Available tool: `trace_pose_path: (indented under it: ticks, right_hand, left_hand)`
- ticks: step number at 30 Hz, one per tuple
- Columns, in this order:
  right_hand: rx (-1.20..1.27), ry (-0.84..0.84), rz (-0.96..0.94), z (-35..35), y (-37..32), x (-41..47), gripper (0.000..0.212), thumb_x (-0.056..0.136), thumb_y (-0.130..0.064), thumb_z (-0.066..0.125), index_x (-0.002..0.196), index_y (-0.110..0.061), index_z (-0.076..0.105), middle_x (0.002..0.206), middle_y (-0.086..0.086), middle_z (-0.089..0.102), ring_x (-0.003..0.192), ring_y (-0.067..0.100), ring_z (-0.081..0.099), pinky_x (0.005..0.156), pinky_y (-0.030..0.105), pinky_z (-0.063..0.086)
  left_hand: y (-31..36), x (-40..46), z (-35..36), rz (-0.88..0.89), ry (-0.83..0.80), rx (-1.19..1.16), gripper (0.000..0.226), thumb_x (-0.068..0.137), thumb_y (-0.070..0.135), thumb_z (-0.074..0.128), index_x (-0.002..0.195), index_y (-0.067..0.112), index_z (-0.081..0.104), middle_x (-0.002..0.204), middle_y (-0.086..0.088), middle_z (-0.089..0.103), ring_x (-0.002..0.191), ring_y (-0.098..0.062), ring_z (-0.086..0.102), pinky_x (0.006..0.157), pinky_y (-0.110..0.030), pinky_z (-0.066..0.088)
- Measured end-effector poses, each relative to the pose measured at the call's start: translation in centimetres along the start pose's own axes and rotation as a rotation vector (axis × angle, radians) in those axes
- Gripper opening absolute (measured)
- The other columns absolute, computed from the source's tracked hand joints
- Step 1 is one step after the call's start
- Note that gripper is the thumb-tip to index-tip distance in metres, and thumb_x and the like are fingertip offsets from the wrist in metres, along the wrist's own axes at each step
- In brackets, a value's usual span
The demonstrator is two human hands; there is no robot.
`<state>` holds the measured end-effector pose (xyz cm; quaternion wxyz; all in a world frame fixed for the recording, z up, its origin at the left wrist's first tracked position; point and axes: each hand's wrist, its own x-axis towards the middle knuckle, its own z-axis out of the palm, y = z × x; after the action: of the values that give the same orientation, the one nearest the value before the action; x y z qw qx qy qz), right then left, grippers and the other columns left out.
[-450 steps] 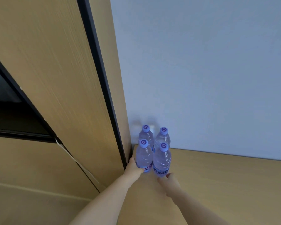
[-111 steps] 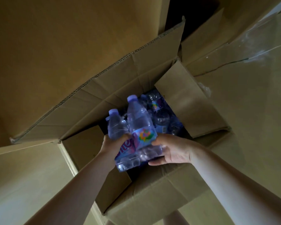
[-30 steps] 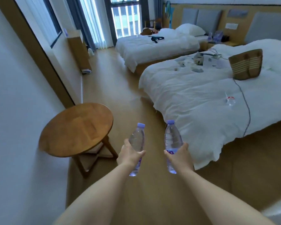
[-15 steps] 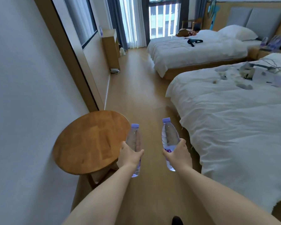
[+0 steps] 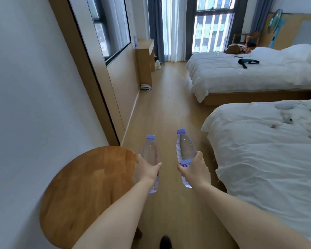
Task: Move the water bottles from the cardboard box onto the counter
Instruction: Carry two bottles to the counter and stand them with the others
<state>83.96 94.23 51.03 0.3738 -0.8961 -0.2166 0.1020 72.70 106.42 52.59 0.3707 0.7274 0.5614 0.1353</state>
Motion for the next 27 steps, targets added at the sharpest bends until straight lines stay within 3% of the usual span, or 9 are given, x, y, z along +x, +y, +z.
trace_pose_path:
  ticks: [5, 15, 20, 27]
  right_hand:
    - [0.013, 0.000, 0.028, 2.5, -2.7, 11.1, 0.071, 0.078, -0.044, 0.071, 0.130, -0.013, 0.033, 0.117, 0.003, 0.054, 0.097, 0.023, 0.061, 0.083, 0.041, 0.054]
    - [0.031, 0.062, 0.096, 3.4, -6.2, 32.0, 0.066, 0.079, -0.043, 0.071, 0.125, -0.014, 0.035, 0.111, 0.002, 0.055, 0.092, 0.021, 0.061, 0.079, 0.038, 0.055]
    - [0.032, 0.045, 0.134, 5.2, -5.8, 42.7, 0.067, 0.079, -0.045, 0.072, 0.125, -0.015, 0.035, 0.112, 0.001, 0.054, 0.092, 0.019, 0.060, 0.078, 0.035, 0.055]
    - [0.014, -0.024, 0.139, 6.2, -5.9, 60.6, 0.066, 0.079, -0.040, 0.069, 0.128, -0.010, 0.036, 0.115, 0.004, 0.056, 0.097, 0.022, 0.060, 0.081, 0.042, 0.054]
  left_hand:
    - [4.5, 10.4, 2.7, 0.009, -0.001, -0.006, 0.084, 0.077, 0.051, 0.072, 0.140, 0.016, 0.030, 0.138, -0.003, 0.050, 0.119, -0.029, 0.055, 0.091, -0.040, 0.047]
    - [16.4, 28.7, 7.7, 0.055, -0.055, -0.067, 0.070, 0.074, 0.038, 0.079, 0.125, 0.010, 0.039, 0.122, -0.010, 0.058, 0.107, -0.031, 0.059, 0.080, -0.033, 0.041]
    - [21.6, 38.1, 12.9, 0.047, -0.115, -0.141, 0.070, 0.068, 0.035, 0.083, 0.117, 0.013, 0.038, 0.111, -0.008, 0.060, 0.098, -0.031, 0.061, 0.090, -0.044, 0.050]
    - [30.8, 51.3, 19.8, -0.009, -0.090, -0.235, 0.065, 0.071, 0.025, 0.083, 0.115, 0.011, 0.037, 0.117, -0.012, 0.056, 0.104, -0.032, 0.058, 0.091, -0.043, 0.049]
